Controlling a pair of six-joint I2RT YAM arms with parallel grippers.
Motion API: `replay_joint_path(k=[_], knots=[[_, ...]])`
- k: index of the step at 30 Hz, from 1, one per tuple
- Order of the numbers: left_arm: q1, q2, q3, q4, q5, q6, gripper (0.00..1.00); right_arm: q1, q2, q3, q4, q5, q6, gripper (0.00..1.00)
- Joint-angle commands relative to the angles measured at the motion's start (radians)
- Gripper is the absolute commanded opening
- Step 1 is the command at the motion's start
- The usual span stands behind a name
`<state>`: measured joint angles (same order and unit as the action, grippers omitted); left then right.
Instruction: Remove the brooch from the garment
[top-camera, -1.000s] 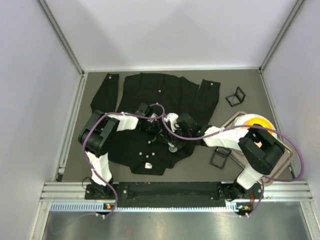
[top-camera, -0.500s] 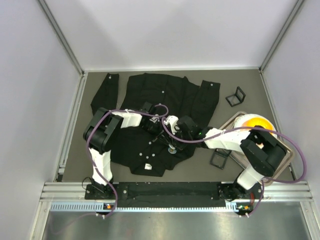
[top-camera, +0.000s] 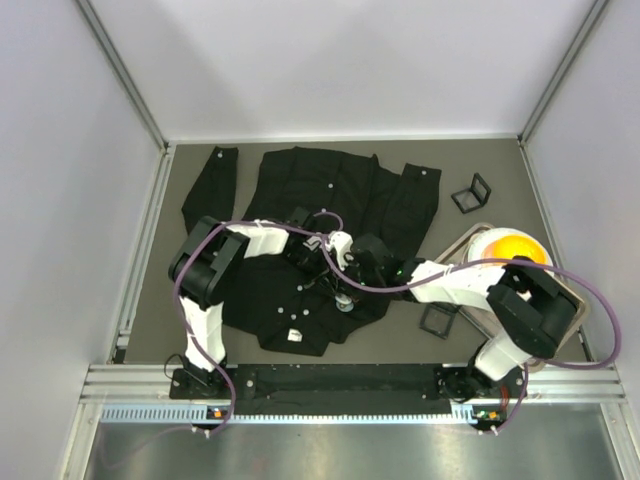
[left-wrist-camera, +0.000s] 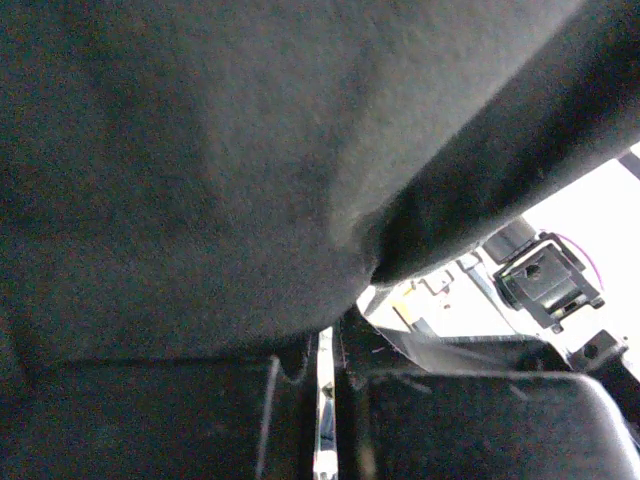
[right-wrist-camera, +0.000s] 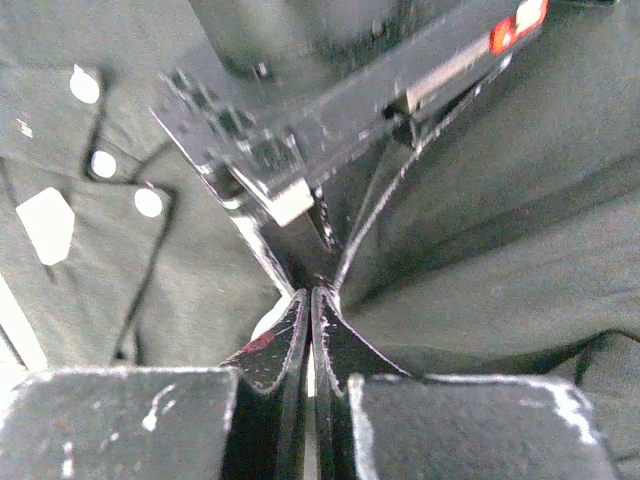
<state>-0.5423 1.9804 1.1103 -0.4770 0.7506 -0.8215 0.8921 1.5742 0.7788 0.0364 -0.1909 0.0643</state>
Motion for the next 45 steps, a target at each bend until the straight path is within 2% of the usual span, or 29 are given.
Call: replay_joint_path(k=[1, 3, 4, 7, 10, 16, 20, 22, 29, 35, 41, 45], knots=[[-0.059, -0.069, -0.062, 0.194, -0.151, -0.027, 0.00, 0.079, -0.075, -0.003, 0.180, -0.058, 0.164, 0.02], [-0.061, -0.124, -0.102, 0.213, -0.206, -0.021, 0.00, 0.064, -0.104, -0.009, 0.116, -0.007, 0.213, 0.07], [-0.061, -0.139, -0.115, 0.222, -0.218, -0.019, 0.00, 0.050, -0.141, -0.018, 0.099, 0.066, 0.267, 0.09], [-0.064, -0.190, -0.159, 0.253, -0.270, -0.019, 0.00, 0.015, -0.187, -0.036, 0.016, 0.119, 0.353, 0.14], [-0.070, -0.235, -0.184, 0.262, -0.319, -0.013, 0.00, 0.004, -0.192, -0.053, -0.007, 0.073, 0.379, 0.18], [-0.079, -0.304, -0.196, 0.201, -0.393, -0.011, 0.00, -0.018, -0.145, -0.039, -0.085, 0.074, 0.426, 0.22], [-0.085, -0.356, -0.169, 0.111, -0.483, 0.014, 0.00, -0.025, -0.171, -0.049, -0.087, 0.105, 0.454, 0.39], [-0.090, -0.335, -0.077, -0.027, -0.519, 0.079, 0.00, -0.027, -0.178, -0.047, -0.093, 0.142, 0.453, 0.46], [-0.131, -0.221, 0.071, -0.251, -0.539, 0.205, 0.00, -0.108, -0.141, -0.049, -0.099, 0.218, 0.541, 0.50], [-0.177, -0.138, 0.166, -0.299, -0.499, 0.222, 0.00, -0.194, -0.068, -0.019, -0.085, 0.261, 0.641, 0.51], [-0.186, -0.111, 0.180, -0.316, -0.477, 0.237, 0.00, -0.310, 0.006, -0.010, -0.139, 0.297, 0.704, 0.50], [-0.185, -0.121, 0.169, -0.333, -0.479, 0.252, 0.00, -0.344, 0.018, -0.010, -0.150, 0.333, 0.738, 0.49]])
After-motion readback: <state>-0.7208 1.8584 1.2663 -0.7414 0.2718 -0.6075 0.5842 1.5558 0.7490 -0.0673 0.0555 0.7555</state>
